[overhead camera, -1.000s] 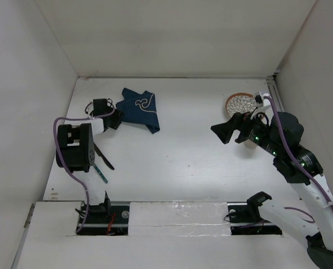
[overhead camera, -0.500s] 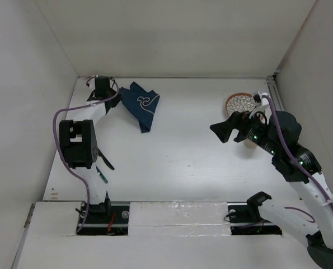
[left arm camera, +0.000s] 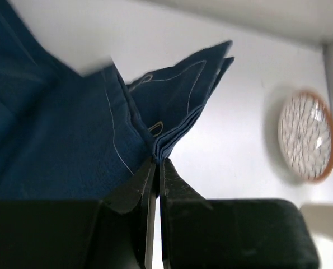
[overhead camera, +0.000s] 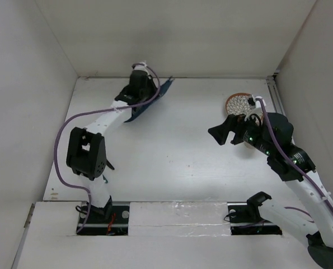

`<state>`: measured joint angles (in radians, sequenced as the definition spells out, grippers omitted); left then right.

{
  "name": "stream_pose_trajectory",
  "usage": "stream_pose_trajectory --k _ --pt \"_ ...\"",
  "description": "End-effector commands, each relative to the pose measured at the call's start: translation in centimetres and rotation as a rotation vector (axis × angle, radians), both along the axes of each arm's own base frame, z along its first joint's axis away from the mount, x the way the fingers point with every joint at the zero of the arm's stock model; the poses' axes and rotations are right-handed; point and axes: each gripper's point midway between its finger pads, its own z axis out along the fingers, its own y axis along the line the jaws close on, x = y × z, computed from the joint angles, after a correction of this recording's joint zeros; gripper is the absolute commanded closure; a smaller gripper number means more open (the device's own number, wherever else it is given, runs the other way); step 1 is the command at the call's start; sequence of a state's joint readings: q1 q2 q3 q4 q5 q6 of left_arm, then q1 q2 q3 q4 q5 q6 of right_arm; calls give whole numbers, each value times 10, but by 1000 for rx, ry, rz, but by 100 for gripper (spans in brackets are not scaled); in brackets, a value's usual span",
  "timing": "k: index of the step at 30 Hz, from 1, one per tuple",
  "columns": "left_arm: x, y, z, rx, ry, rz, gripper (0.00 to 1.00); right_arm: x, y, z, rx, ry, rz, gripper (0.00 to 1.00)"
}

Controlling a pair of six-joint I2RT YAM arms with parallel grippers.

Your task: Set the dinner table for one person

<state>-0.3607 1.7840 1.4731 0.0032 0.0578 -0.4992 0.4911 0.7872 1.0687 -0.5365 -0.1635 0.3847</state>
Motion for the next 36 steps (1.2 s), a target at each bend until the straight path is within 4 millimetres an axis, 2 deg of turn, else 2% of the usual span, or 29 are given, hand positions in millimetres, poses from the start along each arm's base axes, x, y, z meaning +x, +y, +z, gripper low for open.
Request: stream_pose_trajectory --k 1,2,3,4,5,6,8,9,10,12,14,15,16,17,18,19,20,21,23,24,25,27,28,30,31,32,33,34,36 --pt "-43 -49 -5 48 -11 -102 100 0 1 16 28 -72 -2 0" --pt "-53 -59 -17 66 4 -119 100 1 2 12 30 -59 -4 0" --pt "-70 -78 -19 64 8 -142 100 -1 1 14 35 -66 -4 0" --pt "-80 -86 -19 57 12 -163 100 0 -1 14 33 -68 -15 0" --pt "-94 -92 -32 72 36 -188 79 -1 -1 11 28 -58 -15 0" --pt "-109 -103 -29 77 26 -194 71 -1 -4 14 30 -67 -27 0" --pt "-126 -109 -30 95 25 -195 59 0 -5 10 23 -61 -36 0" --pt "-132 -105 -33 107 42 -164 51 2 -4 8 34 -56 -39 0" --pt "-127 -91 -24 114 26 -78 27 6 -1 12 43 -70 -39 0" --pt "-126 -66 -29 106 80 30 11 15 2 6 52 -50 -55 0" --pt "-106 -27 -26 115 99 181 0 31 12 -11 45 -9 -59 0" --pt "-100 -13 -23 121 106 230 0 37 16 -15 50 9 -63 0" --pt "-95 1 -26 144 131 275 0 49 23 -31 27 48 -64 0" --pt "-88 13 -33 170 150 313 0 57 27 -35 32 58 -67 0" --pt "-78 33 -35 174 163 364 0 60 34 -45 33 87 -48 0" --pt "-71 40 -37 166 176 375 0 65 39 -51 29 98 -39 0" --pt "-65 47 -47 177 205 380 0 78 46 -59 26 103 -39 0" --pt "-56 67 -56 174 232 418 0 83 51 -69 22 115 -31 0" --pt "-43 77 -59 150 261 427 2 98 62 -90 -1 164 -18 0" --pt "-39 77 -74 147 298 415 3 102 67 -95 -1 176 -3 0" --pt "-30 84 -78 144 303 415 3 103 76 -100 -8 184 46 0" --pt "-16 82 -81 116 323 384 6 110 88 -116 -28 219 94 0" --pt "-10 85 -97 130 353 380 8 107 93 -123 -26 242 126 0" --pt "2 91 -101 125 354 373 9 103 100 -125 -18 241 159 0" --pt "3 96 -117 118 395 357 11 103 105 -121 -9 220 171 0" --pt "10 97 -117 100 386 354 13 100 105 -126 -15 223 185 0" --pt "15 99 -118 96 386 345 13 96 108 -122 -12 214 196 0" --pt "17 94 -128 74 406 297 13 92 112 -124 -16 209 217 0" --pt "23 100 -129 53 395 299 18 89 114 -120 -20 192 230 0"
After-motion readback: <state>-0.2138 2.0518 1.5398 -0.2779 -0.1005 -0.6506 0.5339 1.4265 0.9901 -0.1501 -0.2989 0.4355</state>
